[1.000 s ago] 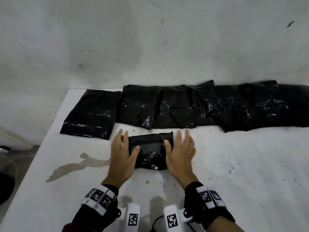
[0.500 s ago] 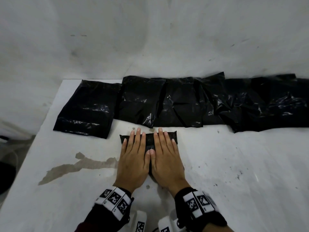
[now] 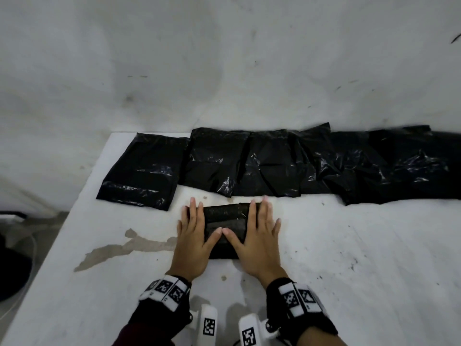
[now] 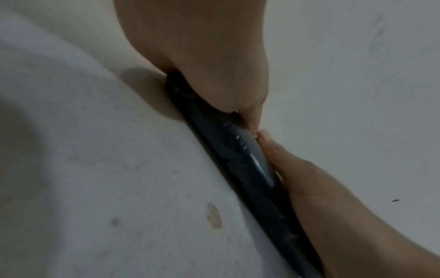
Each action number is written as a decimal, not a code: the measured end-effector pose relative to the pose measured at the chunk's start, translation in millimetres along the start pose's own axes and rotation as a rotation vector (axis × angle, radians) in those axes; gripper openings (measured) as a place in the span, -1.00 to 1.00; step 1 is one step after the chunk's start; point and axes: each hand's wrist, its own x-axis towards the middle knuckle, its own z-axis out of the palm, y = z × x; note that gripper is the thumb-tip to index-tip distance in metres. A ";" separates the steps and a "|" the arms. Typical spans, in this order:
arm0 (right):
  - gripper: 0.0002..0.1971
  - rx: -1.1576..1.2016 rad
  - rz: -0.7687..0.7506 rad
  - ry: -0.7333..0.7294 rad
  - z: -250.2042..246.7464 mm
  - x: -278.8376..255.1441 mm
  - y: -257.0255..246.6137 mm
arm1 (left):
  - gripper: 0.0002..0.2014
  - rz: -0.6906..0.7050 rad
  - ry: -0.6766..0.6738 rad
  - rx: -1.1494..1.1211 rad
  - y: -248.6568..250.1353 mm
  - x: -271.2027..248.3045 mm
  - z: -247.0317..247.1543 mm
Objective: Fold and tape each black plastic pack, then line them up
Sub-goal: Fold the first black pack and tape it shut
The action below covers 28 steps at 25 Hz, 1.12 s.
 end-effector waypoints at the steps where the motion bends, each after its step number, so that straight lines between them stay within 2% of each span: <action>1: -0.03 0.033 0.042 -0.019 -1.1 1.0 1.6 | -0.18 -0.019 -0.010 -0.042 -0.2 0.2 -0.7; 3: -0.01 0.223 0.081 -0.093 -7.6 0.8 4.8 | -0.22 -0.065 -0.056 -0.218 3.0 0.1 -6.4; 4: -0.05 0.400 0.107 -0.117 -13.3 0.8 7.7 | -0.29 -0.088 -0.040 -0.336 4.2 -0.5 -9.7; 6: -0.19 0.794 0.214 -0.086 -28.3 1.1 10.3 | -0.39 -0.177 0.072 -0.523 8.1 -1.6 -20.4; 7: -0.26 0.892 0.256 -0.027 -33.3 2.1 11.2 | -0.40 -0.213 0.130 -0.569 9.0 -1.7 -24.6; 9: -0.35 0.759 0.230 0.112 -34.8 7.8 11.0 | -0.41 -0.176 0.180 -0.499 8.3 1.3 -25.8; 10: -0.36 0.640 0.157 0.132 -32.6 11.5 8.5 | -0.40 -0.112 0.165 -0.393 9.0 3.6 -23.1; 13: -0.29 0.256 -0.046 -0.016 -16.4 18.0 -4.5 | -0.16 0.051 0.030 -0.017 12.8 9.5 -9.2; 15: -0.21 0.092 -0.074 -0.048 -7.9 19.6 -3.9 | -0.02 0.074 0.006 0.040 9.0 11.8 -2.7; 18: -0.10 0.023 -0.077 -0.017 -4.1 20.8 -2.2 | -0.11 0.044 0.007 -0.061 2.3 16.2 1.1; 23: -0.16 -0.023 -0.082 -0.012 -1.1 23.0 -2.7 | -0.52 0.000 0.023 -0.259 0.2 19.6 2.7; 26: -0.24 0.026 -0.075 0.021 3.4 26.7 0.2 | -0.52 -0.055 -0.020 -0.433 -0.6 21.1 -5.1; 28: -0.38 0.105 -0.071 0.010 1.4 30.5 3.2 | -0.51 -0.099 -0.064 -0.546 0.5 23.0 -13.1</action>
